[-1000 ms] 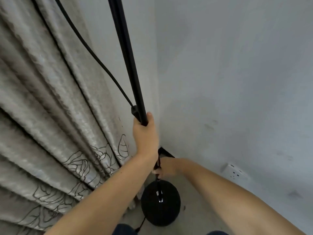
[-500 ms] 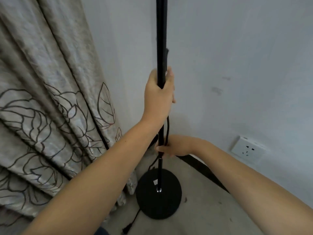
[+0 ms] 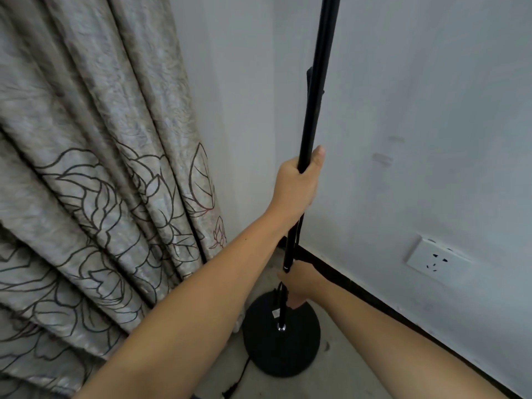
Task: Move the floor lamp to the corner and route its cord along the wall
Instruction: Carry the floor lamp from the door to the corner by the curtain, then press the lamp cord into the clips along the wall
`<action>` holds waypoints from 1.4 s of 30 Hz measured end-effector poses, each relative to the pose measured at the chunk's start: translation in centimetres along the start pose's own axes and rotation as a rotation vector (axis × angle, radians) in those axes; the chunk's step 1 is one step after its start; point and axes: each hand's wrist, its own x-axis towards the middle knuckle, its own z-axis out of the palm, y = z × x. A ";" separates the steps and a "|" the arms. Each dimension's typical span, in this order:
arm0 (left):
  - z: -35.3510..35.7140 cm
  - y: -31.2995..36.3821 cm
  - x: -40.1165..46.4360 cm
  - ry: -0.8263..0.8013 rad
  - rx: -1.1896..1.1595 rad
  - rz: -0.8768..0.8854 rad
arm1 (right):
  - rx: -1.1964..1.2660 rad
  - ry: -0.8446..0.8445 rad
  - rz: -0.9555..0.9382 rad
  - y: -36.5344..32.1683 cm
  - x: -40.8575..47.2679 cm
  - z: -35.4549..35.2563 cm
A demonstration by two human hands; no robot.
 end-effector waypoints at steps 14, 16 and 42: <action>-1.7 2.6 -0.2 0.332 -0.053 0.146 | 1.008 -0.787 -0.351 -2.4 -3.9 -1.2; -2.0 2.9 -0.4 0.362 -0.051 0.162 | 0.891 -0.914 -0.367 -2.6 -4.6 -1.6; -3.8 -4.0 2.7 0.010 0.171 -0.018 | 1.257 0.105 -0.245 8.4 -2.4 -10.0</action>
